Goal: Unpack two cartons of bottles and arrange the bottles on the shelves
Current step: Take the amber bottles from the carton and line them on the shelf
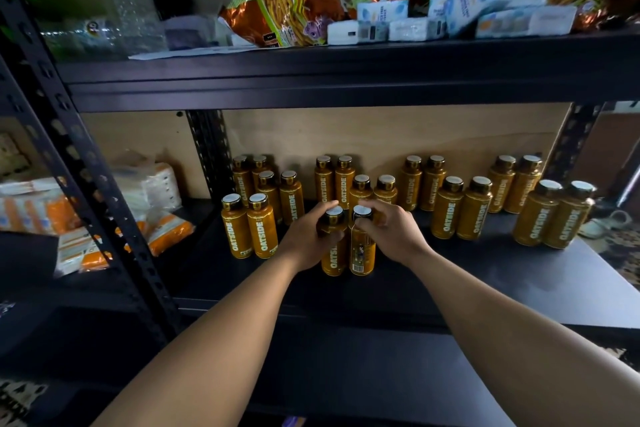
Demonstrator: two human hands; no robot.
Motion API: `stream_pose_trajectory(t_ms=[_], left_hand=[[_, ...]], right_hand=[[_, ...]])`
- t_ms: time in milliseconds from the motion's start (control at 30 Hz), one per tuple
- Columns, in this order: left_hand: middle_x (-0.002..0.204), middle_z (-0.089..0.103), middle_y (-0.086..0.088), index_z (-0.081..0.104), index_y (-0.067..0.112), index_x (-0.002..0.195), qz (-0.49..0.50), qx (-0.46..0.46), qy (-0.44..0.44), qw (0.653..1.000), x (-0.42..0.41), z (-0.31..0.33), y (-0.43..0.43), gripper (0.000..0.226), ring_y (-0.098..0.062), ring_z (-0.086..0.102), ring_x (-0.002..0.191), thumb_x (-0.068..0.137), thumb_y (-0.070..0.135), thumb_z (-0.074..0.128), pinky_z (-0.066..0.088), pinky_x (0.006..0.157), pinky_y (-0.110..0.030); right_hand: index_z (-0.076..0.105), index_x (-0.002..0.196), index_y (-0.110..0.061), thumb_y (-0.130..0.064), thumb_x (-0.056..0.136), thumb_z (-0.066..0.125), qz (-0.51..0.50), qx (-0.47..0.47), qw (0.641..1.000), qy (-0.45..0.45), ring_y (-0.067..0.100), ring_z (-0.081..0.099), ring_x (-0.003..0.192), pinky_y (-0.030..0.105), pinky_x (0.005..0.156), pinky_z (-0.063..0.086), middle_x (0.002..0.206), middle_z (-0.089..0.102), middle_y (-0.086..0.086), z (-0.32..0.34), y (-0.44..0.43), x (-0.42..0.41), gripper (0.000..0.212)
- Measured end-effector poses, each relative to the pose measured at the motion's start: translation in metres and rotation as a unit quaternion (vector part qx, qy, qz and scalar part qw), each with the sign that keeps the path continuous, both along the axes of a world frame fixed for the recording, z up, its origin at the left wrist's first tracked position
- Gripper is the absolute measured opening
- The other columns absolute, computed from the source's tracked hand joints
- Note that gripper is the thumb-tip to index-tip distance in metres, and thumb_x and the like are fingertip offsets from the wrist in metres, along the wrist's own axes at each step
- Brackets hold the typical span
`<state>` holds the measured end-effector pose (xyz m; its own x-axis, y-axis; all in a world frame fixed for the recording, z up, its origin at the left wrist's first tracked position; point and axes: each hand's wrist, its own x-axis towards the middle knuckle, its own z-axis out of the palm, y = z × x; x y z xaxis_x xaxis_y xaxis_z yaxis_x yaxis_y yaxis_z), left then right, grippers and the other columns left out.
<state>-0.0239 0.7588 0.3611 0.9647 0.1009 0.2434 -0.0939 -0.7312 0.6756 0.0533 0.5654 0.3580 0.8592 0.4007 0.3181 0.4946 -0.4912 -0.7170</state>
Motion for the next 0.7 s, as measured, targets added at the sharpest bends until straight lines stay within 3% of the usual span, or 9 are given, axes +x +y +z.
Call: stream_pose_trajectory(t_ms=[167, 333, 500, 600, 700], left_hand=[[0.149, 0.049, 0.005, 0.035, 0.035, 0.152, -0.002, 0.006, 0.005, 1.000, -0.0013, 0.0010, -0.0006, 0.062, -0.018, 0.045, 0.138, 0.097, 0.032, 0.064, 0.039, 0.104, -0.029], [0.153, 0.044, 0.005, 0.034, 0.036, 0.152, -0.002, 0.004, 0.011, 1.000, -0.0004, -0.0003, -0.0031, 0.063, -0.019, 0.040, 0.141, 0.097, 0.032, 0.064, 0.036, 0.102, -0.027], [0.153, 0.044, 0.004, 0.034, 0.036, 0.152, 0.002, -0.008, 0.014, 1.000, -0.0006, 0.0006, -0.0046, 0.061, -0.019, 0.041, 0.140, 0.099, 0.030, 0.062, 0.035, 0.098, -0.025], [0.154, 0.043, 0.005, 0.034, 0.038, 0.152, 0.000, -0.006, 0.017, 1.000, -0.0013, 0.0005, -0.0040, 0.061, -0.019, 0.040, 0.141, 0.099, 0.031, 0.062, 0.036, 0.099, -0.026], [0.156, 0.041, 0.005, 0.035, 0.039, 0.152, -0.006, -0.005, 0.020, 1.000, -0.0002, 0.0030, -0.0011, 0.060, -0.020, 0.039, 0.141, 0.099, 0.032, 0.061, 0.039, 0.103, -0.029]], right_hand=[[0.063, 0.129, -0.034, -0.054, 0.087, 0.072, -0.004, -0.010, 1.000, 0.003, 0.004, 0.064, 0.088, 0.029, 0.076, 0.055, 0.117, 0.068, -0.013, 0.0022, -0.0023, 0.0034, 0.048], [0.065, 0.112, -0.028, -0.050, 0.082, 0.080, -0.024, 0.002, 1.000, 0.007, 0.003, 0.061, 0.093, 0.023, 0.067, 0.043, 0.108, 0.067, -0.015, 0.0077, -0.0006, 0.0031, 0.040], [0.062, 0.109, -0.026, -0.049, 0.081, 0.081, -0.026, 0.008, 1.000, 0.010, 0.007, 0.063, 0.098, 0.024, 0.070, 0.047, 0.109, 0.067, -0.013, 0.0082, 0.0005, 0.0013, 0.041], [0.062, 0.116, -0.027, -0.053, 0.083, 0.077, -0.015, 0.010, 1.000, 0.011, 0.006, 0.062, 0.102, 0.025, 0.074, 0.050, 0.115, 0.066, -0.014, 0.0072, -0.0011, 0.0013, 0.044], [0.058, 0.135, -0.036, -0.048, 0.093, 0.067, 0.010, -0.006, 1.000, 0.018, 0.005, 0.064, 0.098, 0.031, 0.082, 0.056, 0.124, 0.066, -0.010, 0.0064, -0.0063, 0.0034, 0.044]])
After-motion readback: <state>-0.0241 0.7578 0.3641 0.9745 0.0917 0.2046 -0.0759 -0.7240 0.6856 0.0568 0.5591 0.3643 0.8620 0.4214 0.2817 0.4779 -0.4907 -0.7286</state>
